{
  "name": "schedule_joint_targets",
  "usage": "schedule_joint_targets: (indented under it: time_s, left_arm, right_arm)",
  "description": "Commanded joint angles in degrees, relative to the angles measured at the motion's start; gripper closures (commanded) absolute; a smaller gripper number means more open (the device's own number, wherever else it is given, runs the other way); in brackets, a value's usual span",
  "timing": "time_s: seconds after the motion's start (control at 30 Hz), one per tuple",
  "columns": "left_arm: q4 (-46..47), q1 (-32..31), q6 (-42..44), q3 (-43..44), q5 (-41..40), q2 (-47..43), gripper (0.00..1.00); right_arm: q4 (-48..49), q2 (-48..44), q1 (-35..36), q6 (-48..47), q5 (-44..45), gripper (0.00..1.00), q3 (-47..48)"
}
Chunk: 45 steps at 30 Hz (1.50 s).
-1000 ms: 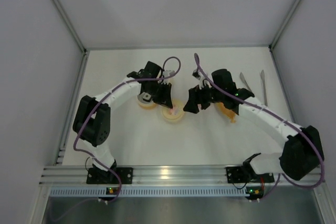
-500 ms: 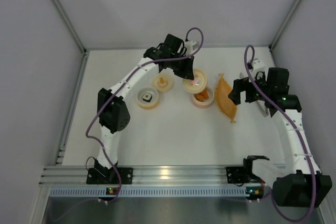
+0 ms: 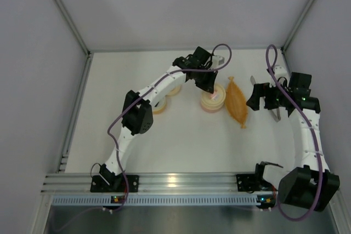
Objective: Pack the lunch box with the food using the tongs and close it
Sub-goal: Screw the box lid onto the packing box.
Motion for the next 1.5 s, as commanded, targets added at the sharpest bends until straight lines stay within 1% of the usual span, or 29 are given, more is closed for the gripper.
schedule_joint_targets:
  time_s: [0.0,0.1,0.27,0.43,0.83,1.03,1.13,1.2,1.3,1.47]
  left_arm:
    - [0.2,0.5,0.0,3.1,-2.3,0.1,1.00]
    - [0.7,0.5,0.3,3.1,-3.7,0.4,1.00]
    - [-0.1,0.5,0.0,5.6,-2.6,2.3,1.00]
    - [-0.7,0.4,0.0,5.1,-1.0,2.9,1.00]
    - [-0.4,0.4,-0.7,5.3,-0.2,3.3,1.00]
    - [0.0,0.4,-1.4,6.4,1.0,-1.0,1.00]
    - [-0.8,0.4,-0.8,5.6,0.5,-3.8,1.00]
    - [-0.8,0.4,-1.2,3.5,0.8,-5.6,1.00]
    - [-1.1,0.4,-1.1,1.7,0.8,-6.3,1.00]
    - [-2.2,0.4,-0.9,1.3,1.7,-5.4,1.00]
  right_arm:
    - [-0.8,-0.1,-0.9,-1.3,-1.8,0.01,1.8]
    - [-0.6,0.5,-1.0,-0.6,-3.4,0.00,1.4]
    - [-0.6,0.4,-0.9,-0.8,-3.7,0.01,0.5]
    - [-0.4,0.8,-1.0,-1.4,-3.7,0.00,0.2]
    - [-0.2,1.5,-1.0,-1.0,-4.5,0.00,-0.5]
    - [-0.3,0.6,-1.0,-0.7,-4.5,0.01,-1.0]
    - [-0.2,0.5,-1.1,-0.4,-4.5,0.01,-1.2]
    - [0.1,0.8,-1.0,-0.1,-4.7,0.01,-1.3]
    - [0.4,1.3,-1.0,0.4,-5.1,0.01,-1.1]
    - [0.2,1.5,-1.0,0.6,-5.1,0.01,-1.0]
